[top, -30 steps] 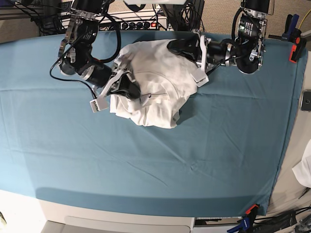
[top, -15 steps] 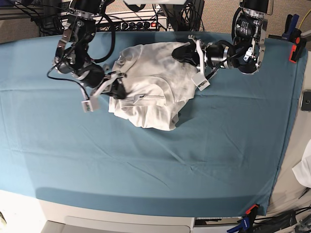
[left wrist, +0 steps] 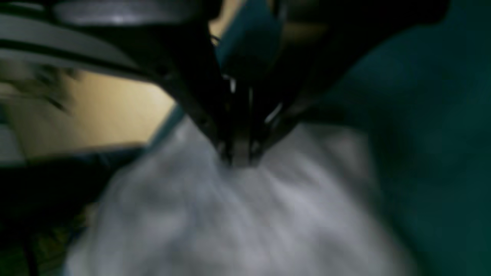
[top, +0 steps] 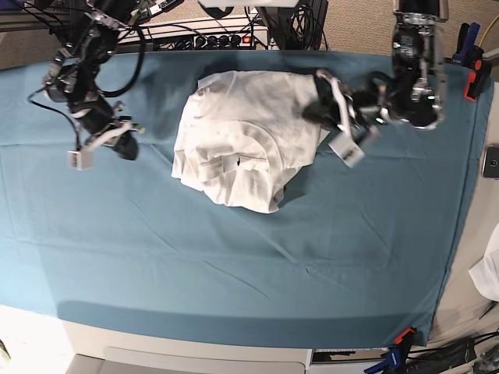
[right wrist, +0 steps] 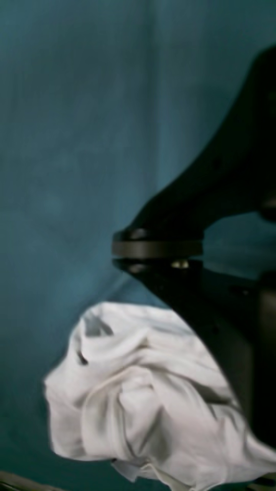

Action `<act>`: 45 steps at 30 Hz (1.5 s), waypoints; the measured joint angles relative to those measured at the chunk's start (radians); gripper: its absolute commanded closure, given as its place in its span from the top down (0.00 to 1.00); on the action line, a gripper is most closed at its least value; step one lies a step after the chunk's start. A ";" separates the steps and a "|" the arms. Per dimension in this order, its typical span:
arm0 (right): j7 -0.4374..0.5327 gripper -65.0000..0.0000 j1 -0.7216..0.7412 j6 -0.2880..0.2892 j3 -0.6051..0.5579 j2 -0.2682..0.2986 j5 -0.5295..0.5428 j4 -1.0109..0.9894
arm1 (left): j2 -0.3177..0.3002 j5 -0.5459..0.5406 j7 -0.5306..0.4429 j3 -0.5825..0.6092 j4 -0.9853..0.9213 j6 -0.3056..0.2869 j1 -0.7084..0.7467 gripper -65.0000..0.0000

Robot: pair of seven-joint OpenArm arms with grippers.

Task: Fold the T-shirt properly

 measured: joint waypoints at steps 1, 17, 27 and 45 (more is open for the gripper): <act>-0.017 0.00 0.000 0.000 0.020 0.009 0.015 0.000 | 0.000 0.014 -0.016 -0.029 0.027 0.000 -0.001 0.00; -0.114 0.00 -0.363 0.056 0.173 0.092 0.199 0.235 | -0.036 -0.018 -0.023 -0.491 0.169 0.025 0.384 0.00; -0.110 0.00 -0.579 0.101 0.183 0.094 0.189 0.247 | -0.036 -0.064 -0.029 -0.519 0.061 -0.050 0.676 0.00; 0.108 0.00 -0.412 0.116 0.182 0.231 0.181 -0.809 | -0.034 -0.217 -0.143 -0.469 -0.933 -0.117 0.476 0.00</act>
